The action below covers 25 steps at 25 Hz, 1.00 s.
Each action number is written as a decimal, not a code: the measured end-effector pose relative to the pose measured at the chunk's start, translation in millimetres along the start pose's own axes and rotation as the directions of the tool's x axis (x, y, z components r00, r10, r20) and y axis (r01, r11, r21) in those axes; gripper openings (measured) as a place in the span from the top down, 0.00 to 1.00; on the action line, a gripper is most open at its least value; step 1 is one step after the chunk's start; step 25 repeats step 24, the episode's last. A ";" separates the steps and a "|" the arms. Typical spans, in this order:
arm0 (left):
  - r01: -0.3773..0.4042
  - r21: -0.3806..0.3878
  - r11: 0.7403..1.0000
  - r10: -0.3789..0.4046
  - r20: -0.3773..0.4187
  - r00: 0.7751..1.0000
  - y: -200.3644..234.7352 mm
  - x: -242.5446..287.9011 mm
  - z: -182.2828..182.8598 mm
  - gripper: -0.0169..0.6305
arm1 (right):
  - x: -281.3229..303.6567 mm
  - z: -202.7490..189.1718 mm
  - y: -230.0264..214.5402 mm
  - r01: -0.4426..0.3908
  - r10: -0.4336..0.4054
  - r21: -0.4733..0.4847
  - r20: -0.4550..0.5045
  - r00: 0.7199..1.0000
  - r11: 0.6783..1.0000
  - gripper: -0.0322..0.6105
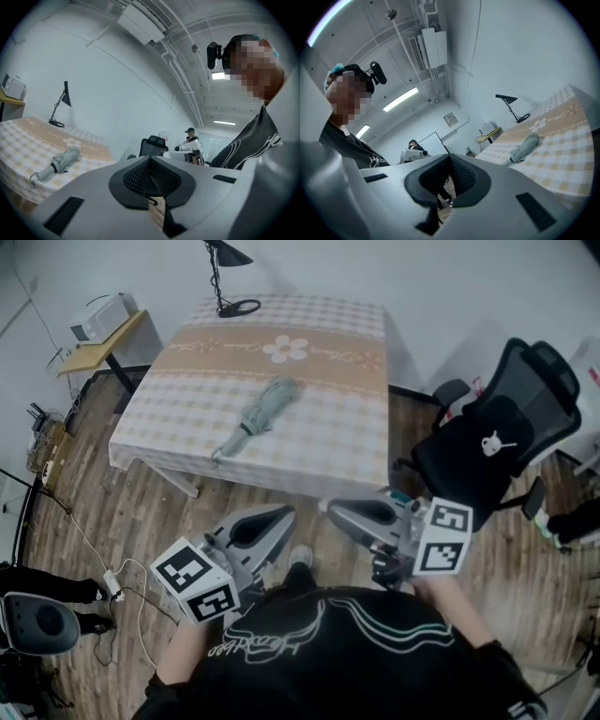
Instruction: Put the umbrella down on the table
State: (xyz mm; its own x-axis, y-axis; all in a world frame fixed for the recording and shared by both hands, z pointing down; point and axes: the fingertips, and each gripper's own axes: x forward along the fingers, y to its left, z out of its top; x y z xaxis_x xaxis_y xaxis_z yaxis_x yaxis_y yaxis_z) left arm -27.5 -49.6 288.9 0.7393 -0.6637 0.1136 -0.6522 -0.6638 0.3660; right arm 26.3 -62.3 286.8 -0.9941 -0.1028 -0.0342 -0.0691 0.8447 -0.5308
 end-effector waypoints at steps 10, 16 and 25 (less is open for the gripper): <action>0.004 0.006 1.000 -0.004 0.013 1.000 -20.5 -11.6 15.4 0.98 | -1.6 8.7 25.4 0.000 -0.001 -0.032 -0.025 1.000 0.999 0.93; -0.020 0.012 1.000 0.020 0.029 0.999 -22.2 -19.4 -0.8 0.98 | -4.2 -15.2 28.4 -0.006 0.004 -0.035 -0.039 0.999 0.999 0.93; -0.026 0.010 1.000 0.025 0.039 0.999 -18.8 -21.2 1.6 0.98 | -1.1 -12.2 27.8 -0.019 0.017 -0.047 -0.053 0.998 0.999 0.93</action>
